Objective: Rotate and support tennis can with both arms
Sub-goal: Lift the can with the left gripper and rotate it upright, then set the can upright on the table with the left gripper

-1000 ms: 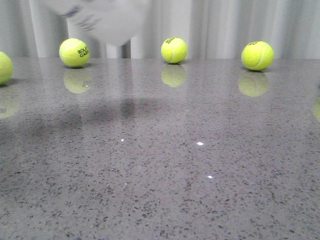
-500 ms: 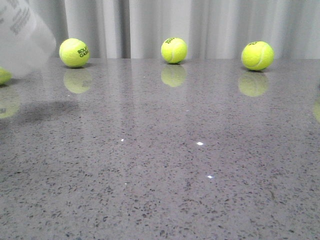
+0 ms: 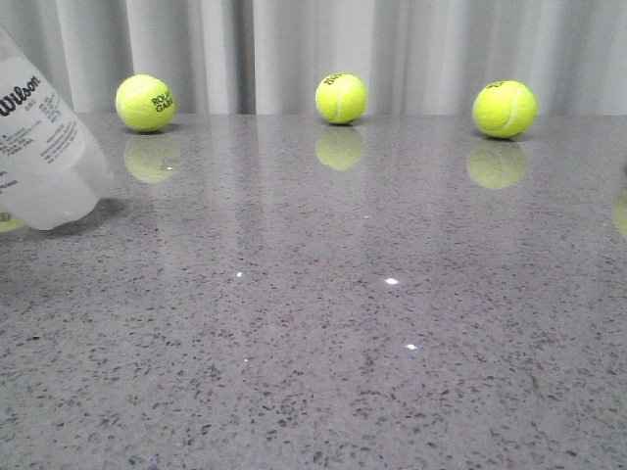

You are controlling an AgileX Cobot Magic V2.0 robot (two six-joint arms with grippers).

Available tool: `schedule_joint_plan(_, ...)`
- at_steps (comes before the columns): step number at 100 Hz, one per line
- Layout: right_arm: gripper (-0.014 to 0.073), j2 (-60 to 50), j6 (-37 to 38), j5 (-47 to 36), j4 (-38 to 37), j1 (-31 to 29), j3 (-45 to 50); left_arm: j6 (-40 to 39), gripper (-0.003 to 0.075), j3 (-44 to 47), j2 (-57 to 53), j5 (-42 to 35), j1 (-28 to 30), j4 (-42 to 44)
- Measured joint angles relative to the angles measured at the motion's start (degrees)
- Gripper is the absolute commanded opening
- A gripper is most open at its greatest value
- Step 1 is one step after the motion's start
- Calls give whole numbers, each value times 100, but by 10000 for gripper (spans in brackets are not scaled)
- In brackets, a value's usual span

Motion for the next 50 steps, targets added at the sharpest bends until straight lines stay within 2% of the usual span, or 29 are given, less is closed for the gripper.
schedule_joint_plan(9, -70, 0, 0, 0, 0, 0, 0, 0, 28, 0, 0, 0, 0, 0)
schedule_joint_plan(43, -70, 0, 0, 0, 0, 0, 0, 0, 391, 0, 27, 0, 0, -48)
schedule_joint_plan(50, -70, 0, 0, 0, 0, 0, 0, 15, 422, -13, 51, -2, 0, -57)
